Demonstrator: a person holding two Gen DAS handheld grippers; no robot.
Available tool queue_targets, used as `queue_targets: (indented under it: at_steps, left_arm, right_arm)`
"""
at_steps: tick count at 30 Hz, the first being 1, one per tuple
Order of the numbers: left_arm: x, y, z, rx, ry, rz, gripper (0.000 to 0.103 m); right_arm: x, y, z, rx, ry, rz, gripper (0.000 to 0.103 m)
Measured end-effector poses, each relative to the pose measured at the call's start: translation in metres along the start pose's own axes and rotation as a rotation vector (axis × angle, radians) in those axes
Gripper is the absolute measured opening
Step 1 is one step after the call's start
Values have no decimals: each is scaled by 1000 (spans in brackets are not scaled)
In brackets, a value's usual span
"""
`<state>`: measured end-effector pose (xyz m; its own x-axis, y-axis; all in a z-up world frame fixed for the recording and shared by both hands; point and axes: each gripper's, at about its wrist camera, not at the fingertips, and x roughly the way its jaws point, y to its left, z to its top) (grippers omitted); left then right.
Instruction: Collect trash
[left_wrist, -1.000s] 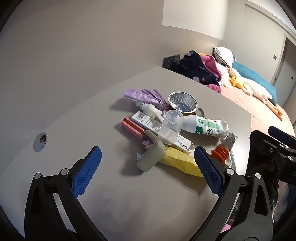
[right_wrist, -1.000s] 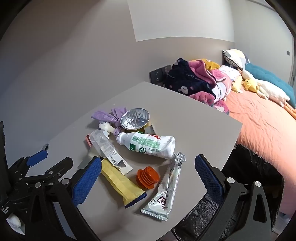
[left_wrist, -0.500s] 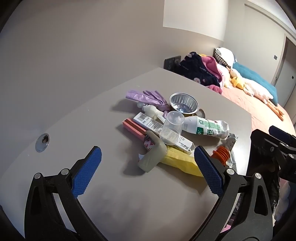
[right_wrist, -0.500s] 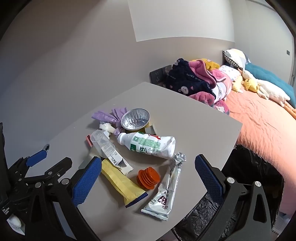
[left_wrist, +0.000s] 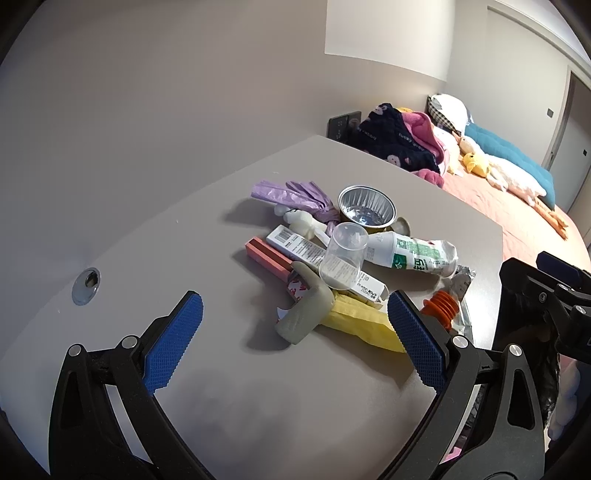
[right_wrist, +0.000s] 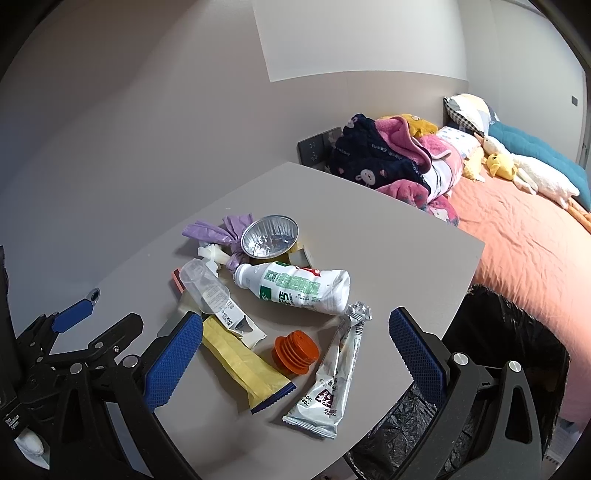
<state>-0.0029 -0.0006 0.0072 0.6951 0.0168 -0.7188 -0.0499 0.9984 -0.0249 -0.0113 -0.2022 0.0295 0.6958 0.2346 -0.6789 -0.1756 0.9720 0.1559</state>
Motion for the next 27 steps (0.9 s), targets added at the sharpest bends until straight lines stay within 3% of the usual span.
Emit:
queue_targets:
  at_steps: [27]
  left_arm:
    - [1, -3, 2, 3, -2, -2, 97]
  right_arm:
    - [1, -1, 0, 2, -8, -1, 100]
